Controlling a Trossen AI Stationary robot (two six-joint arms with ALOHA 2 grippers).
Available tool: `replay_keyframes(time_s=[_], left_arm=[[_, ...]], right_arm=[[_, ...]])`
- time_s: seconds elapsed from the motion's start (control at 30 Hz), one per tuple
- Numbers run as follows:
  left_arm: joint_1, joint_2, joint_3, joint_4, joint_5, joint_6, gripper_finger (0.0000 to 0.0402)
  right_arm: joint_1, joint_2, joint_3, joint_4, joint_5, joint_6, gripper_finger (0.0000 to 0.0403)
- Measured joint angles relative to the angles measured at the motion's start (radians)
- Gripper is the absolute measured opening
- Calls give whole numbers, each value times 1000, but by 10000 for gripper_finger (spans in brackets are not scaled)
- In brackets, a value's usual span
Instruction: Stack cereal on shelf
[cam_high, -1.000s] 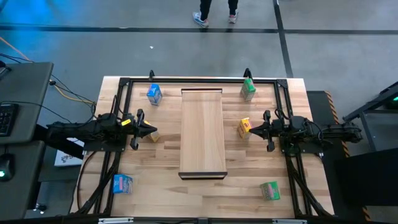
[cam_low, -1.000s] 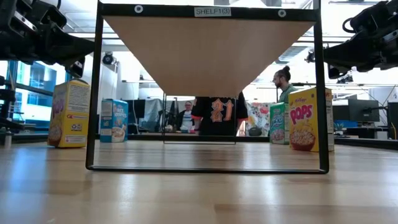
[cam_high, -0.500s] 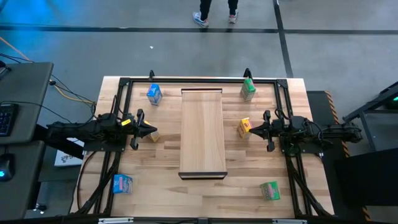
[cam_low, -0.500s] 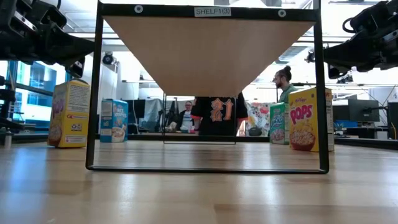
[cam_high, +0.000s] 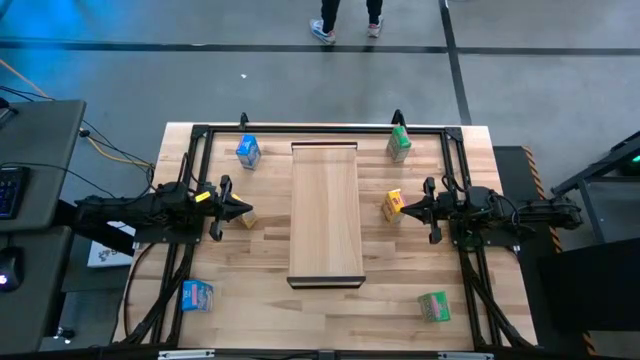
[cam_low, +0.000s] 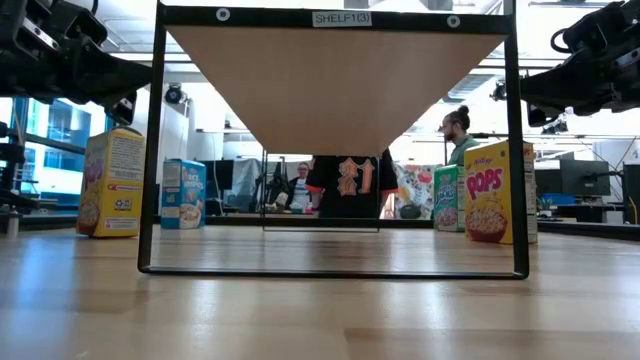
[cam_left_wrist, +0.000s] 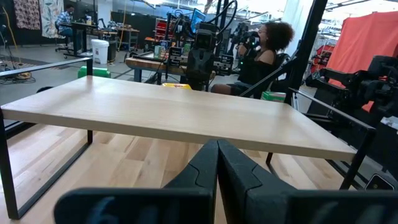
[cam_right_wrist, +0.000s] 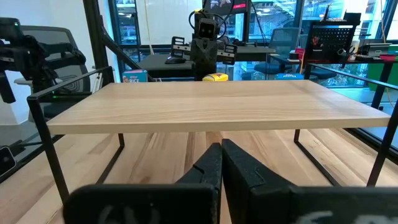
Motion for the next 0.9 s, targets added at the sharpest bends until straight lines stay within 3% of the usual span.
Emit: replay_keyframes(time_s=[0.63, 0.8, 0.9], left_arm=[[0, 0, 0, 0, 0, 0, 0], [0, 0, 0, 0, 0, 0, 0], [0, 0, 0, 0, 0, 0, 0]], right_arm=[[0, 0, 0, 18, 0, 27, 0], [0, 0, 0, 384, 13, 275, 0], [0, -1, 0, 648, 149, 368, 0]])
